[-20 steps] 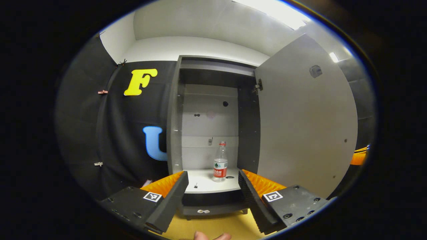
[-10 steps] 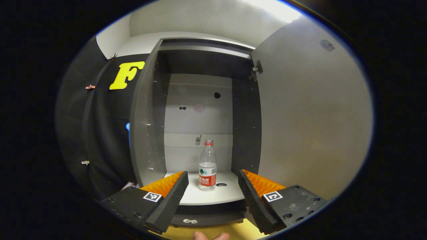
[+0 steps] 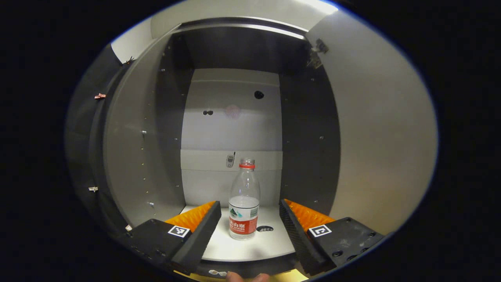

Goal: Open the cabinet door with the right hand, grasp the bottle in the cabinet with the left hand and place it on the coaster, then close the cabinet door with the right hand.

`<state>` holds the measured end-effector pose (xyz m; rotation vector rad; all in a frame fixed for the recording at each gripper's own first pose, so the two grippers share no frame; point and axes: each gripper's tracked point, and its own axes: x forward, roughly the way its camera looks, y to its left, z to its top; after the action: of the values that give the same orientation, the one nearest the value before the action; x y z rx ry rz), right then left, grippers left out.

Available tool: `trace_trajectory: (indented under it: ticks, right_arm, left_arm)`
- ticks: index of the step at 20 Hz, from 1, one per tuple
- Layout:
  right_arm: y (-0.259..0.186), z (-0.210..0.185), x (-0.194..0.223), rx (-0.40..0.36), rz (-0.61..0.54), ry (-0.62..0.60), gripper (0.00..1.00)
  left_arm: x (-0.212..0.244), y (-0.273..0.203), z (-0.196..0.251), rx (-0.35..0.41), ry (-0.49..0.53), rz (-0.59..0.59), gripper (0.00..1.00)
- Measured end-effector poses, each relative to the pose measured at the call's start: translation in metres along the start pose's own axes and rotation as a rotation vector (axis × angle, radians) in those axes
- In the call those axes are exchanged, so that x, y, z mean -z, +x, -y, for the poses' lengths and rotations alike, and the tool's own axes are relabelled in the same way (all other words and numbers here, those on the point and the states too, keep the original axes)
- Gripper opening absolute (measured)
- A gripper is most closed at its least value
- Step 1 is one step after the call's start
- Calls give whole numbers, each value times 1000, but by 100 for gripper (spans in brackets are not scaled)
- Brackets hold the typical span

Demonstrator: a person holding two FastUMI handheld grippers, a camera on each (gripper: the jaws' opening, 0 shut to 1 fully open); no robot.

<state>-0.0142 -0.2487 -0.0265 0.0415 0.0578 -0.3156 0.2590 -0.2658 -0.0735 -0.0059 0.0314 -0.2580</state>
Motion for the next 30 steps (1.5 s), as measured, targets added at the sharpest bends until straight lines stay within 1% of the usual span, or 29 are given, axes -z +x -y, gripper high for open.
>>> trace_trajectory:
  ticks: [2, 3, 4, 6, 8, 9, 10, 13, 14, 15, 16, 21, 24, 26, 30]
  right_arm:
    - [8, 3, 3, 3, -5, -3, 97]
    - [12, 6, 5, 6, -11, -3, 97]
    - [17, 9, 7, 9, -15, -3, 97]
    - [22, 14, 10, 20, -24, -3, 97]
    - [27, 19, 11, 26, -29, -2, 96]
    - [28, 19, 13, 28, -33, -4, 100]
    - [29, 20, 15, 30, -37, -6, 97]
    - [31, 24, 15, 35, -34, -8, 96]
    - [30, 25, 15, 36, -35, -6, 96]
    - [31, 25, 15, 35, -35, -3, 96]
    - [31, 25, 15, 37, -33, -2, 96]
    - [27, 18, 12, 26, -19, 1, 96]
    - [23, 15, 9, 27, -7, 16, 97]
    - [19, 14, 5, 30, 1, 19, 96]
    - [12, 8, 2, 29, 7, 14, 97]
  left_arm:
    - [9, 18, 0, -11, 6, -12, 95]
    - [15, 28, -2, -14, 15, -19, 92]
    - [20, 38, -4, -20, 27, -26, 95]
    - [28, 56, -6, -39, 44, -41, 95]
    - [35, 69, -4, -47, 38, -53, 94]
    - [39, 76, -8, -55, 36, -57, 94]
    - [42, 83, -12, -66, 37, -63, 95]
    - [49, 91, -14, -65, 51, -82, 95]
    - [52, 97, -13, -69, 57, -80, 87]
    - [46, 86, -12, -59, 56, -84, 79]
    - [42, 79, -12, -54, 55, -78, 77]
    - [20, 28, -23, -41, 53, -49, 77]
    - [7, -15, -35, -34, 57, -29, 77]
    - [2, -46, -42, -25, 79, -19, 77]
    - [6, -108, -62, -32, 75, -20, 77]
